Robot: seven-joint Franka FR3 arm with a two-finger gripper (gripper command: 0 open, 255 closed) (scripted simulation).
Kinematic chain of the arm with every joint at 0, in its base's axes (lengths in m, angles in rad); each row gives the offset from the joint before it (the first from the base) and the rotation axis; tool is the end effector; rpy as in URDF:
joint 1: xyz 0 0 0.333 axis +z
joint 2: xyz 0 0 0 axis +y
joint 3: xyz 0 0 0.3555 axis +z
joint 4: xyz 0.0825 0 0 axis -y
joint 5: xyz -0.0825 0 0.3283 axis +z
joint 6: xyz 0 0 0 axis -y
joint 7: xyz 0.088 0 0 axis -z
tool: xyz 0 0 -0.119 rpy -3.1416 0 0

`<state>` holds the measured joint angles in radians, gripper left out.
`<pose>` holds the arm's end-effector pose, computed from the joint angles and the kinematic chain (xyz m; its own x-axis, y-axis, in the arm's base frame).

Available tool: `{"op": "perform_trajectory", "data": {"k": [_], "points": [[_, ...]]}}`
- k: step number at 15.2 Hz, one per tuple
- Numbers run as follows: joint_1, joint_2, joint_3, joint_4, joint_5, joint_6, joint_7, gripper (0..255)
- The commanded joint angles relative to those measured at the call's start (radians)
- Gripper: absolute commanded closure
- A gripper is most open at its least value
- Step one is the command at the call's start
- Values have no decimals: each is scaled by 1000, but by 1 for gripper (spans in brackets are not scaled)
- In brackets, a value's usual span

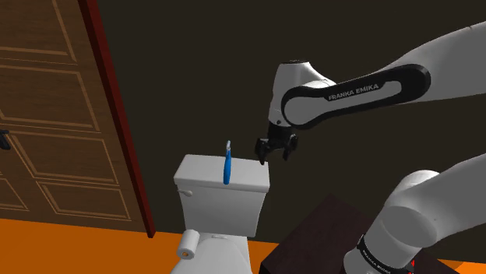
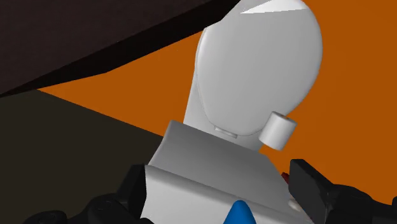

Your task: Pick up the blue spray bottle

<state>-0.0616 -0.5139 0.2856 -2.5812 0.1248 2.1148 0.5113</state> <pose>0.3106 0.0870 0.4770 0.9266 -0.3734 0.0454 -0.3742 -0.9273 0.0090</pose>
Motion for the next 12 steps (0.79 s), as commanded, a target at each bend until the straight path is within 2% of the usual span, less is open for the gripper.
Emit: {"op": "perform_trajectory", "data": {"k": [1,4,7,9,12], "points": [[-24,72,37,8,-26,94,60,0],[-67,187,95,31,-94,218,169,0],[-123,311,153,72,-207,324,308,0],[-159,399,184,109,-314,378,421,0],[-191,536,201,184,-514,427,616,0]]}}
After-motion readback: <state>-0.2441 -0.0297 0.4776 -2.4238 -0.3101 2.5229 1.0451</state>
